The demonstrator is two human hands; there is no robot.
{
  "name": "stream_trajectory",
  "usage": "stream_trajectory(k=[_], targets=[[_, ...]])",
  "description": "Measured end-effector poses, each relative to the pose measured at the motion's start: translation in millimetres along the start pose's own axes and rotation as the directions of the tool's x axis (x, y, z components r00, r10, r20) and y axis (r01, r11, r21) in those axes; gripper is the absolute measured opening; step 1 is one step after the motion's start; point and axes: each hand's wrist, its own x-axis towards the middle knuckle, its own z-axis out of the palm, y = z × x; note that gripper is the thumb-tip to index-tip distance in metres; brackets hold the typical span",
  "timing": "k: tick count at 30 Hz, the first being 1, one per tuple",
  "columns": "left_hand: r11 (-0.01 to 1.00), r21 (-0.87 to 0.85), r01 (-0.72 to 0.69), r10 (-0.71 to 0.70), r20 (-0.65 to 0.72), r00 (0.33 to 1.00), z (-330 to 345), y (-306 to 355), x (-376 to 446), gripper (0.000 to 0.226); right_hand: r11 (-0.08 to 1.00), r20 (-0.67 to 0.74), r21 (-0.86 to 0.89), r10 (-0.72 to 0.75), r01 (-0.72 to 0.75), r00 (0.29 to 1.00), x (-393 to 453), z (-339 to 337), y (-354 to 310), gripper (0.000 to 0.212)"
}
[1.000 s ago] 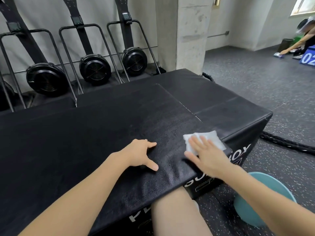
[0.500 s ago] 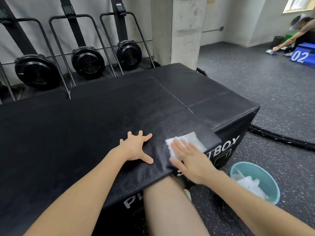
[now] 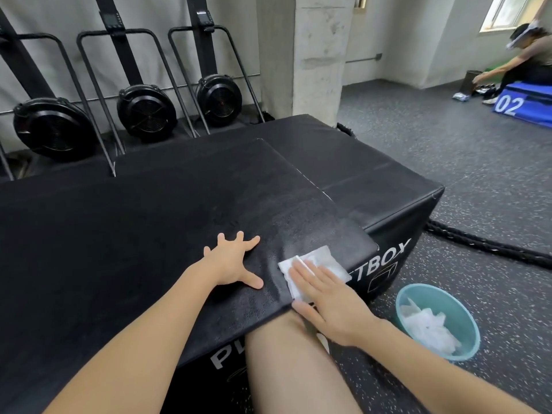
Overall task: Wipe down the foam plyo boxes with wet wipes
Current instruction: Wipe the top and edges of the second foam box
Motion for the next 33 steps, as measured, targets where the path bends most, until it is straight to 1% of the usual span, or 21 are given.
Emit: stream_trajectory(k=[2, 3, 5, 6, 8, 10, 11, 12, 14, 16, 17, 19, 21, 22, 23, 25, 27, 28, 29, 32, 33], targets=[[1.0, 0.007, -0.002, 0.002, -0.006, 1.0, 1, 0, -1, 0.119, 0.994, -0.06, -0.039, 0.1, -0.102, 0.993, 9, -6, 38, 0.066], [1.0, 0.01, -0.002, 0.002, -0.008, 1.0, 1, 0, -1, 0.119, 0.98, -0.082, -0.044, 0.188, -0.192, 0.979, 14, -10, 58, 0.067], [1.0, 0.011, -0.001, 0.001, -0.008, 1.0, 1, 1, -1, 0.12, 0.931, -0.098, -0.013, 0.362, -0.365, 0.927, 21, -13, 91, 0.07], [1.0, 0.01, 0.0, 0.0, -0.008, 1.0, 1, 1, -1, 0.12, 0.907, -0.111, 0.012, 0.42, -0.422, 0.901, 22, -12, 101, 0.071], [1.0, 0.006, -0.001, 0.001, -0.009, 1.0, 1, 1, -1, 0.12, 0.85, -0.142, 0.063, 0.526, -0.523, 0.838, 27, -5, 101, 0.075], [1.0, 0.002, 0.0, 0.0, -0.013, 1.0, 2, 1, -1, 0.12, 0.785, -0.167, 0.116, 0.619, -0.609, 0.767, 27, 6, 80, 0.081], [1.0, 0.002, 0.002, -0.002, -0.015, 1.0, 3, 0, -1, 0.12, 0.776, -0.175, 0.125, 0.63, -0.618, 0.757, 25, 11, 64, 0.084], [1.0, 0.0, 0.002, -0.002, -0.017, 1.0, 4, 0, -1, 0.12, 0.787, -0.175, 0.129, 0.617, -0.603, 0.768, 21, 17, 46, 0.086], [1.0, -0.004, 0.002, -0.003, -0.014, 1.0, 4, -1, 1, 0.119, 0.797, -0.152, 0.208, 0.599, -0.567, 0.786, 10, 22, 13, 0.086], [1.0, -0.007, 0.003, -0.003, -0.009, 1.0, 3, -1, 2, 0.119, 0.785, -0.134, 0.276, 0.603, -0.555, 0.786, 7, 20, 7, 0.084], [1.0, -0.009, 0.003, -0.003, -0.007, 1.0, 3, -1, 2, 0.119, 0.77, -0.158, 0.28, 0.626, -0.573, 0.764, 12, 17, 14, 0.083], [1.0, -0.019, 0.006, -0.006, -0.003, 1.0, 2, 0, 2, 0.118, 0.715, -0.204, 0.285, 0.696, -0.639, 0.688, 27, 14, 39, 0.087], [1.0, -0.029, 0.006, -0.006, -0.003, 1.0, 2, 0, 0, 0.117, 0.617, -0.19, 0.351, 0.783, -0.704, 0.592, 41, 9, 62, 0.103], [0.999, -0.036, 0.005, -0.005, -0.007, 1.0, 3, 1, 0, 0.117, 0.57, -0.18, 0.398, 0.817, -0.719, 0.548, 47, 9, 71, 0.107], [0.999, -0.034, 0.0, -0.001, -0.011, 1.0, 3, 0, -2, 0.116, 0.518, -0.168, 0.455, 0.849, -0.724, 0.502, 50, 9, 73, 0.107], [0.999, -0.036, 0.0, 0.0, -0.017, 1.0, 4, 1, -2, 0.116, 0.445, -0.157, 0.557, 0.886, -0.701, 0.437, 54, 7, 66, 0.102], [0.999, -0.038, -0.003, 0.002, -0.024, 1.0, 4, 0, -1, 0.116, 0.389, -0.156, 0.66, 0.908, -0.643, 0.389, 51, 4, 41, 0.083], [0.999, -0.04, -0.002, 0.002, -0.019, 1.0, 3, 0, -1, 0.116, 0.371, -0.146, 0.702, 0.911, -0.608, 0.387, 49, 6, 26, 0.075], [0.999, -0.04, -0.004, 0.003, -0.015, 1.0, 3, 0, -1, 0.116, 0.367, -0.137, 0.733, 0.904, -0.572, 0.404, 44, 7, 10, 0.073], [1.0, -0.021, -0.007, 0.006, -0.016, 1.0, 4, 0, -2, 0.115, 0.412, -0.158, 0.784, 0.856, -0.464, 0.493, 27, 21, -32, 0.076], [1.0, -0.023, -0.008, 0.007, -0.017, 1.0, 4, 1, -2, 0.115, 0.405, -0.151, 0.799, 0.851, -0.445, 0.502, 24, 24, -36, 0.076]])
